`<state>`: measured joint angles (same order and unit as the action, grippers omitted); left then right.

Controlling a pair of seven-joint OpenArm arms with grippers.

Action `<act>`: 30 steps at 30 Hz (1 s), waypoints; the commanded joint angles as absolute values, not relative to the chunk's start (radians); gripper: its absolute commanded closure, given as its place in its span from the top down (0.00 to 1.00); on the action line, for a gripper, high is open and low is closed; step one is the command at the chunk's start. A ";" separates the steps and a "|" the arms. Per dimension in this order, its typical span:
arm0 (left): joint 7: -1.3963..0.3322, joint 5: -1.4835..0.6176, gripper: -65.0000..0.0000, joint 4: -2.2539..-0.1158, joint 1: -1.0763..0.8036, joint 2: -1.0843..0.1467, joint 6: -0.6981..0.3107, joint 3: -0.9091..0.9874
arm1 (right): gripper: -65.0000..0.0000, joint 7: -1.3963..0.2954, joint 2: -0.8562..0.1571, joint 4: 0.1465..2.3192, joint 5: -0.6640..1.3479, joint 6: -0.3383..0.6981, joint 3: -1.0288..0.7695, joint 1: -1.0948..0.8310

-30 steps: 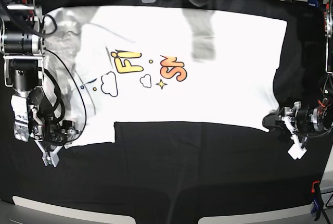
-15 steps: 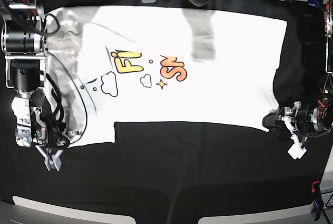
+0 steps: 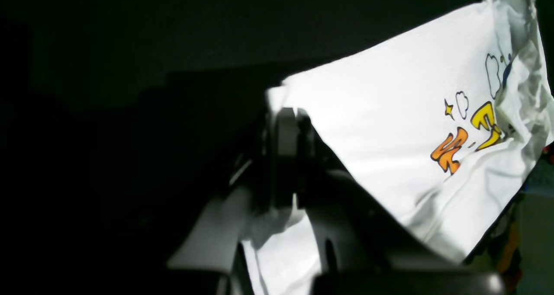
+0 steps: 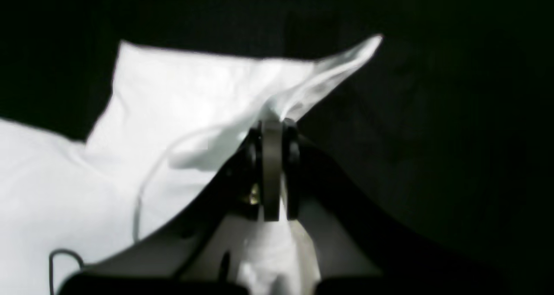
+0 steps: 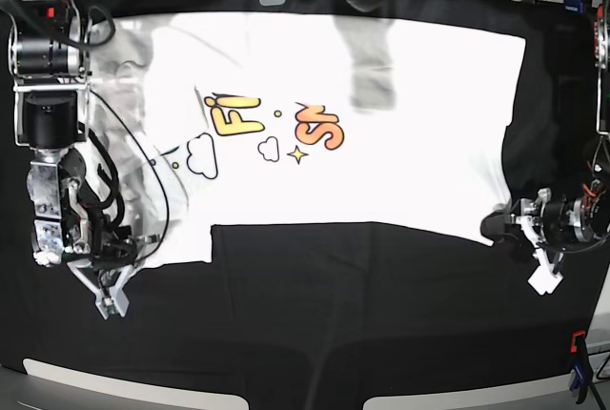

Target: Layout the t-shirt on the table in an organized manner, then fold the t-shirt properly

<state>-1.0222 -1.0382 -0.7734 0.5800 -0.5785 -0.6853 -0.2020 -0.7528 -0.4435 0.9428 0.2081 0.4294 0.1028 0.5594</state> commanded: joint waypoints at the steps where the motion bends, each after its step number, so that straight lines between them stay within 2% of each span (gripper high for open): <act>1: -1.002 -1.044 0.00 -0.787 0.631 -0.596 -0.693 -0.196 | 0.00 -0.725 -0.457 0.963 0.213 0.424 0.097 0.616; 11: -0.994 -1.015 0.00 -0.787 0.746 -0.596 -0.682 -0.196 | 0.00 -0.764 -0.457 0.962 0.214 0.420 0.097 0.753; 15: -0.994 -1.015 0.00 -0.787 0.742 -0.596 -0.683 -0.196 | 0.00 -0.772 -0.457 0.965 0.221 0.468 0.097 0.736; 20: -0.974 -1.015 0.00 -0.787 0.689 -0.596 -0.698 -0.196 | 0.00 -0.768 -0.457 1.041 0.221 0.480 0.097 0.636; 25: -0.905 -1.013 0.00 -0.807 0.603 -0.596 -0.698 -0.196 | 0.00 -0.819 -0.458 1.237 0.222 0.476 0.097 0.498; 30: -0.899 -0.914 0.00 -1.012 0.494 -0.597 -0.698 -0.196 | 0.00 -0.883 -0.457 1.433 0.320 0.471 0.038 0.324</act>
<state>-0.9199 -0.8886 -1.0000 0.4614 -0.5808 -0.6884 -0.2020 -0.8936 -0.4389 1.4200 0.3187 0.4702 0.0494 0.2966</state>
